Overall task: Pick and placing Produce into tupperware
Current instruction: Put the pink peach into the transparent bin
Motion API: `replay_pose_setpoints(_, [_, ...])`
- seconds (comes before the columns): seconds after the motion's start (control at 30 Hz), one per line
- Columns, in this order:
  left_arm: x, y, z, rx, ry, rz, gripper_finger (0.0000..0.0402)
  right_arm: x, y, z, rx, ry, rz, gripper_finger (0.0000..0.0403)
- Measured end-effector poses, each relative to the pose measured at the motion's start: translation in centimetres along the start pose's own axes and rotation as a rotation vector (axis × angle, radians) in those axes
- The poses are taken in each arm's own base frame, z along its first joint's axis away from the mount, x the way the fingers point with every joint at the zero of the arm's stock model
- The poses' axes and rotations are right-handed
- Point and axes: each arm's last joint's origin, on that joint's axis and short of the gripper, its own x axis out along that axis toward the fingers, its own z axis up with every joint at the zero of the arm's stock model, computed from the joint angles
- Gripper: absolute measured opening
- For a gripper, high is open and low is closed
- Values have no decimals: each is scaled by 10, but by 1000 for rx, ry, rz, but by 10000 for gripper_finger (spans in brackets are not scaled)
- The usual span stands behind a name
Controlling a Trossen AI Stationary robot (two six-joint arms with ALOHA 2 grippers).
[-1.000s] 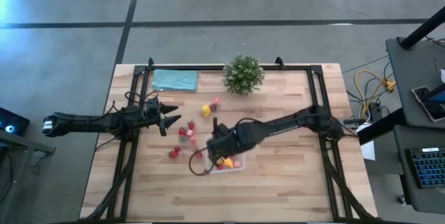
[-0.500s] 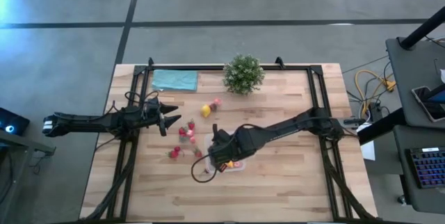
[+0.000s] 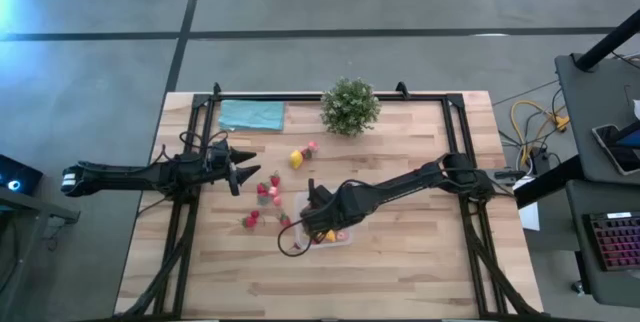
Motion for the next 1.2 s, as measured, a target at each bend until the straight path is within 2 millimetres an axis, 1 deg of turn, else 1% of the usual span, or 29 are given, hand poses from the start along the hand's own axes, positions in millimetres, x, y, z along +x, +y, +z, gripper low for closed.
replay_pose_setpoints(0.13, [0, 0, 0, 0, 0, 0, 233, -5, 2, 13, 60, -14, 53, 256])
replay_pose_setpoints(0.3, [0, 0, 0, 0, 1, 0, 233, -13, -7, 40, 175, -66, 67, 269])
replay_pose_setpoints(0.37, [0, 0, 0, 0, 0, 0, 233, -16, -15, 55, 241, -103, 59, 267])
replay_pose_setpoints(0.47, [0, 0, 0, 0, 0, 0, 233, -14, -33, 79, 341, -127, 47, 259])
replay_pose_setpoints(0.57, [0, 0, 0, 0, 0, -1, 233, -9, -51, 99, 401, -120, 47, 251])
replay_pose_setpoints(0.63, [0, 0, 0, 0, 0, 0, 233, -7, -59, 108, 406, -93, 77, 247])
replay_pose_setpoints(0.73, [0, 0, 0, 0, 0, 0, 233, -7, -59, 112, 370, -77, 119, 242])
replay_pose_setpoints(0.87, [0, 0, 0, 0, 0, 0, 233, -10, -53, 112, 340, -95, 164, 244])
replay_pose_setpoints(0.97, [0, 0, 0, 0, 0, 0, 233, -18, -42, 111, 293, -135, 214, 246])
replay_pose_setpoints(1.07, [0, 0, 0, 0, 0, 0, 233, -30, -29, 109, 240, -176, 275, 248])
replay_pose_setpoints(1.13, [0, 0, 0, 0, 0, 0, 233, -35, -25, 108, 215, -181, 293, 249])
replay_pose_setpoints(1.2, [0, 0, 0, 0, 0, 0, 233, -39, -23, 108, 233, -185, 306, 249])
